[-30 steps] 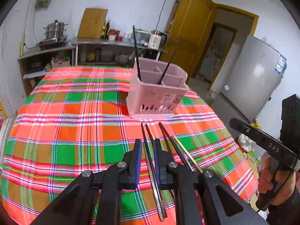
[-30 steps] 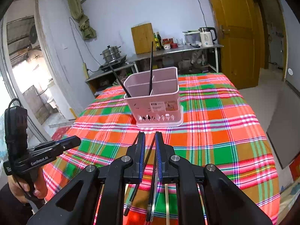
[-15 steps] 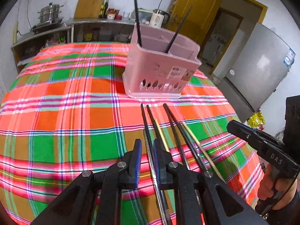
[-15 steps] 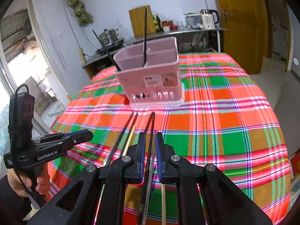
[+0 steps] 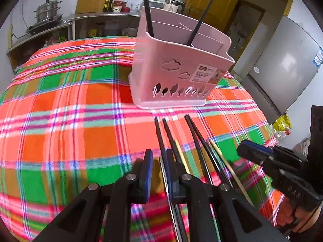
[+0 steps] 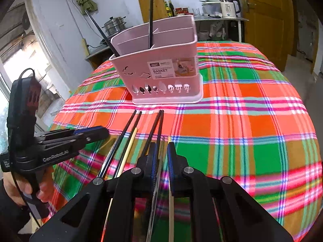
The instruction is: Organize utensils
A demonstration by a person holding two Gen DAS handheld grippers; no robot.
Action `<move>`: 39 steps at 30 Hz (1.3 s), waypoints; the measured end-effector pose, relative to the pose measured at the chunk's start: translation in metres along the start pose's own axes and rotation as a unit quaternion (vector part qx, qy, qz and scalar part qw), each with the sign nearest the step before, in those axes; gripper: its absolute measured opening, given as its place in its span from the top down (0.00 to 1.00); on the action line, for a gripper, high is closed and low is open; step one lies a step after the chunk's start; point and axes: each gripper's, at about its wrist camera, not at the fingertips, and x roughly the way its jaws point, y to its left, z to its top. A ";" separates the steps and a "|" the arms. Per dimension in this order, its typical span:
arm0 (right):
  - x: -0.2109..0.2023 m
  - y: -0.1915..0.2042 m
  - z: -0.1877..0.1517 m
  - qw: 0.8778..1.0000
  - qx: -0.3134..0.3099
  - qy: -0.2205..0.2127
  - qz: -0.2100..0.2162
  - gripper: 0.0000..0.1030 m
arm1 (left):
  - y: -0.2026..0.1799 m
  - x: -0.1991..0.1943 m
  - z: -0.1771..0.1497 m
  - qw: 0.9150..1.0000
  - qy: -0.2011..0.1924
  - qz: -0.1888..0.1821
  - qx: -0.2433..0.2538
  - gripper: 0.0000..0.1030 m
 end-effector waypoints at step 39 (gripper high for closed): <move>0.055 -0.023 0.021 0.997 0.009 0.066 -0.036 0.94 | 0.032 0.029 0.013 0.999 0.018 0.026 -0.005 0.92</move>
